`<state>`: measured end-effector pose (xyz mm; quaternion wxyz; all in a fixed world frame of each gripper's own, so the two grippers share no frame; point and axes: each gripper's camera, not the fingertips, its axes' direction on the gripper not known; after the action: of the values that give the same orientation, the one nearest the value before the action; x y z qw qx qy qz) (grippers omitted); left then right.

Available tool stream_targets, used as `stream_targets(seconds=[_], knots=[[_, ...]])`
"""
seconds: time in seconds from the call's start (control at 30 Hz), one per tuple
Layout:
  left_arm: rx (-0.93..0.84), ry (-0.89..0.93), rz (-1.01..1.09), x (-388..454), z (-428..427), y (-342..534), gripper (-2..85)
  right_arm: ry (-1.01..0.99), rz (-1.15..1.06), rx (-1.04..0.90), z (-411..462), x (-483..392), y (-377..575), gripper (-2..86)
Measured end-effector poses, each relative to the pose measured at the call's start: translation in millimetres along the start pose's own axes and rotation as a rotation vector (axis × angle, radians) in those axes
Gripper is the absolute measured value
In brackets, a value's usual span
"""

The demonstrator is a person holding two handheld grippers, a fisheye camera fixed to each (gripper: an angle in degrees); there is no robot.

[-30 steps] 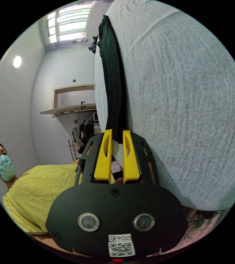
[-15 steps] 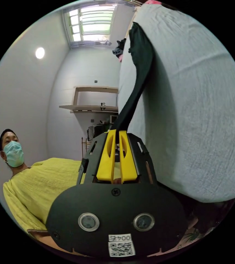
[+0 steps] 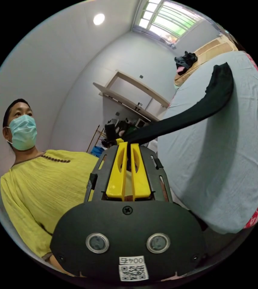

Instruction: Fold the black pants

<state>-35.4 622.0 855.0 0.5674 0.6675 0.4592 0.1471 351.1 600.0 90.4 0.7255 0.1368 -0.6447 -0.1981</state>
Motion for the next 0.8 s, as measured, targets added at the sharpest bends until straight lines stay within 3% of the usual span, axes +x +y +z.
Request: stream_targets(seconds=[0.17, 0.3, 0.57, 0.8], knots=[[-0.116, 0.069, -0.027, 58, -6, -5, 2.9, 0.000, -0.007, -0.126, 24, -53, -15, 1.3], [-0.128, 0.099, -0.109, 73, -1, -10, 2.9, 0.002, 0.022, -0.120, 37, -53, -28, 1.3], [-0.033, 0.114, -0.286, 30, 8, -60, 3.0, -0.083, 0.167, 0.021, 55, 33, -102, 2.0], [-0.041, 0.029, -0.287, -30, 18, -170, 3.1, 0.007, 0.160, 0.006, 63, 109, -218, 2.3]])
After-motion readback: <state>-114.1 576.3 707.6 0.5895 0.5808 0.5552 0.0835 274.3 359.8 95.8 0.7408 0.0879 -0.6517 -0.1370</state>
